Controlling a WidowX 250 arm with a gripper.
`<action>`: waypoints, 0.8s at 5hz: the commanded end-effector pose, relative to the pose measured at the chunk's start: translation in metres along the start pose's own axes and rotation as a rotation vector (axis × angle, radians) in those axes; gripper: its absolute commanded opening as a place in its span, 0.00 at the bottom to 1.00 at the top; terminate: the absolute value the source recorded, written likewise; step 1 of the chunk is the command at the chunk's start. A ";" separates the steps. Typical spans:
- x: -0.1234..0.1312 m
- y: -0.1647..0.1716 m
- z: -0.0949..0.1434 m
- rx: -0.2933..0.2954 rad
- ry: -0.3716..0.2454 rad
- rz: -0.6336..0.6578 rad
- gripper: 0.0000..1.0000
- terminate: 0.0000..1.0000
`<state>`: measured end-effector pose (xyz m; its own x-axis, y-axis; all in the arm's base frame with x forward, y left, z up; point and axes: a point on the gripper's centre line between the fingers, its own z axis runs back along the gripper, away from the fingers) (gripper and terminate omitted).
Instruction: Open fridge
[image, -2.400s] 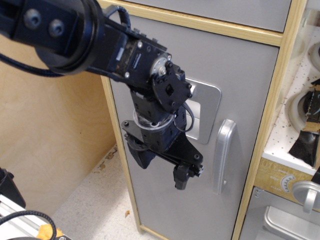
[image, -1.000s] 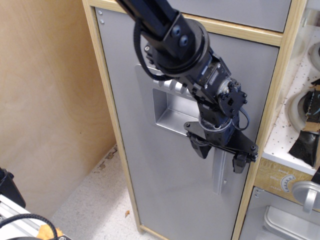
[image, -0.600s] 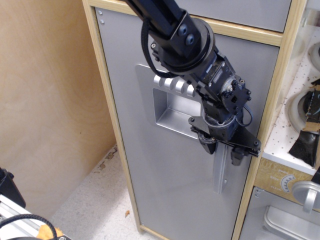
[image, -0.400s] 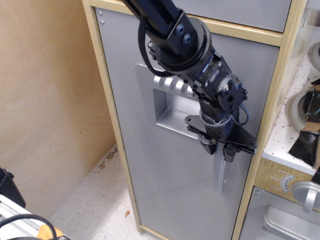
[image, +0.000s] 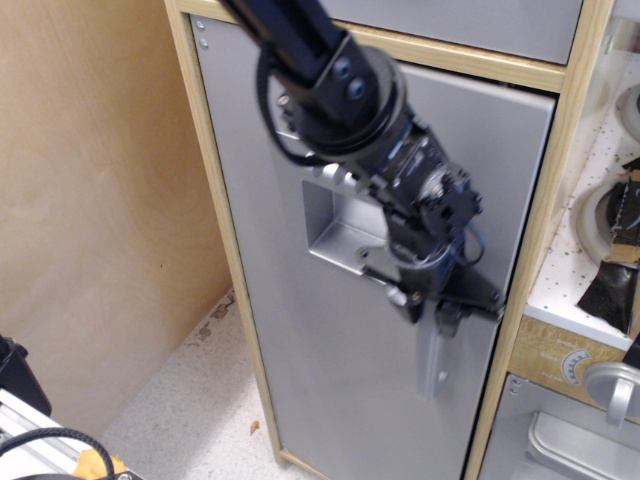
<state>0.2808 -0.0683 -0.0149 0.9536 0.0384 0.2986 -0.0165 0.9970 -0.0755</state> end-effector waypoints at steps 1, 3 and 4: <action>-0.039 -0.006 0.018 -0.031 0.036 0.062 0.00 0.00; -0.088 -0.029 0.031 0.017 0.134 0.074 1.00 0.00; -0.092 -0.052 0.025 0.002 0.134 0.073 1.00 0.00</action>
<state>0.1816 -0.1193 -0.0245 0.9851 0.1049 0.1366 -0.0950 0.9925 -0.0770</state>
